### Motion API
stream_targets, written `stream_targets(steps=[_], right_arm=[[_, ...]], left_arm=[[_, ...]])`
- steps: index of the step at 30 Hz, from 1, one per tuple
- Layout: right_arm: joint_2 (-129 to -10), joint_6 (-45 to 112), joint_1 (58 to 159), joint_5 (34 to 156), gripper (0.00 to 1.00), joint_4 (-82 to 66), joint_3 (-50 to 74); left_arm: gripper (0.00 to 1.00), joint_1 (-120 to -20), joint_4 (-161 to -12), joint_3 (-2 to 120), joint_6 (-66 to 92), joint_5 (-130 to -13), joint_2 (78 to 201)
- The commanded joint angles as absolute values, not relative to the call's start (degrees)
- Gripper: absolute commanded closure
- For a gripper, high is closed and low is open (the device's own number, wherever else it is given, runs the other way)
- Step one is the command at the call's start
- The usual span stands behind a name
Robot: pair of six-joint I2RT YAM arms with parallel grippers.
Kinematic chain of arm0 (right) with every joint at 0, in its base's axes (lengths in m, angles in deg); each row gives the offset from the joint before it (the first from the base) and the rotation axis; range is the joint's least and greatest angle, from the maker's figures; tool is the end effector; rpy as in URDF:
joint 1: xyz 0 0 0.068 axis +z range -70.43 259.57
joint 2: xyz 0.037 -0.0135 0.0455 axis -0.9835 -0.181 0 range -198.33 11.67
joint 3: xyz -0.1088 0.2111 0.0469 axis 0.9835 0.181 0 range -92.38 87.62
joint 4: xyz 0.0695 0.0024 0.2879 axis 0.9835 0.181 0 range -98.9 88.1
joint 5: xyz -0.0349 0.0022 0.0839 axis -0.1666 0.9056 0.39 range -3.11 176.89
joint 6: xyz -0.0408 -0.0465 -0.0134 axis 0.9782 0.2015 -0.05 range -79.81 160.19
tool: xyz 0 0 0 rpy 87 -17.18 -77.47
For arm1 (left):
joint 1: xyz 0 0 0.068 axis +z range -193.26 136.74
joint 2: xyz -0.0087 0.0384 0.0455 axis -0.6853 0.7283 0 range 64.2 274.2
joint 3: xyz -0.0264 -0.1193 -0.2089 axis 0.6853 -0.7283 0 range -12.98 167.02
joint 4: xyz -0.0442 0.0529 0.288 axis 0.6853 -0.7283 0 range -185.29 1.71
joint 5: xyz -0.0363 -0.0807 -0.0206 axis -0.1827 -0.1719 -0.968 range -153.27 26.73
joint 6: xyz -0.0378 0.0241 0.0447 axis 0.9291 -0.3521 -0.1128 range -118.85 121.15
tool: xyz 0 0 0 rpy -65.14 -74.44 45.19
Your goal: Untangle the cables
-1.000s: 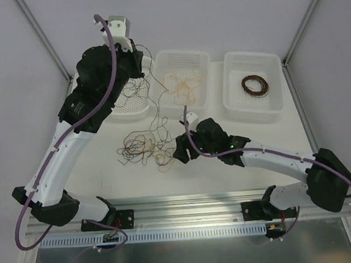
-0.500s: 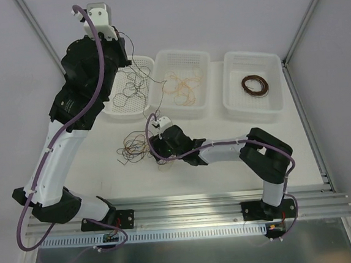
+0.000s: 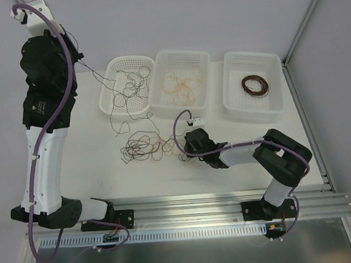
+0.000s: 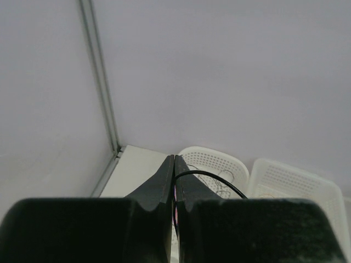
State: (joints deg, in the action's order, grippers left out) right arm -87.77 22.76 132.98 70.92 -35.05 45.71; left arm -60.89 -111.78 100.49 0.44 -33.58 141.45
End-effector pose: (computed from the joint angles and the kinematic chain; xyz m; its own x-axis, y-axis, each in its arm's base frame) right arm 0.2271 0.2834 0.0741 -0.4855 -0.1709 -0.8574 -0.5099 0.8519 0.1189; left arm 0.2684 -0.0600 0.5802 0.2076 -0.0547 -0.9767 -0.1999 0.9750 -0.0971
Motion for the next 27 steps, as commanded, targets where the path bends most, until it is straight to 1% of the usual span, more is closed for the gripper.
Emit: stream_targets(steps=[1,3,7,9,10,14,16,20,23,24,26,27], right_arm=[[-81.43,18.66,128.29,67.55,0.92,-22.12,51.74],[-78.08,18.48,125.91,67.11,0.94,-19.02,53.59],[-66.07,19.18,117.22,66.76,0.99,-9.98,58.6],[-61.65,20.05,113.61,67.81,0.99,-7.34,60.01],[-57.63,20.15,109.93,68.16,0.99,-4.53,60.54],[-49.44,21.99,100.16,72.11,0.99,1.81,61.34],[-46.79,23.49,95.25,73.61,0.99,4.53,60.81],[-43.27,24.63,90.04,74.41,0.99,9.2,58.53],[-40.72,27.35,88.45,76.77,0.93,10.52,57.21],[-39.49,28.05,88.63,78.08,0.87,10.26,56.95],[-39.04,29.81,89.85,79.85,0.81,10.61,55.72],[-39.04,30.51,90.64,79.77,0.75,11.31,55.1]], left_arm=[[1.0,-57.07,-111.06,100.23,-0.43,-31.9,139.0],[1.0,-54.08,-111.06,99.96,-0.26,-31.81,138.99],[1.0,-49.25,-111.23,99.7,-0.17,-31.72,138.91],[1.0,-46.35,-111.67,99.35,0.09,-31.81,138.91],[1.0,-45.47,-111.85,99.17,0.1,-31.81,138.82],[1.0,-40.54,-113.16,98.12,0.71,-31.89,138.73],[1.0,-37.82,-114.3,97.24,0.98,-32.94,138.56],[1.0,-35.26,-115.62,95.57,3.96,-35.15,138.47],[1.0,-35.0,-116.42,94.87,5.8,-39.53,137.59],[1.0,-35.0,-116.33,93.56,7.46,-40.76,137.07],[1.0,-35.0,-116.33,92.5,8.18,-44.35,135.84],[1.0,-34.91,-116.33,91.19,9.14,-45.24,135.48]])
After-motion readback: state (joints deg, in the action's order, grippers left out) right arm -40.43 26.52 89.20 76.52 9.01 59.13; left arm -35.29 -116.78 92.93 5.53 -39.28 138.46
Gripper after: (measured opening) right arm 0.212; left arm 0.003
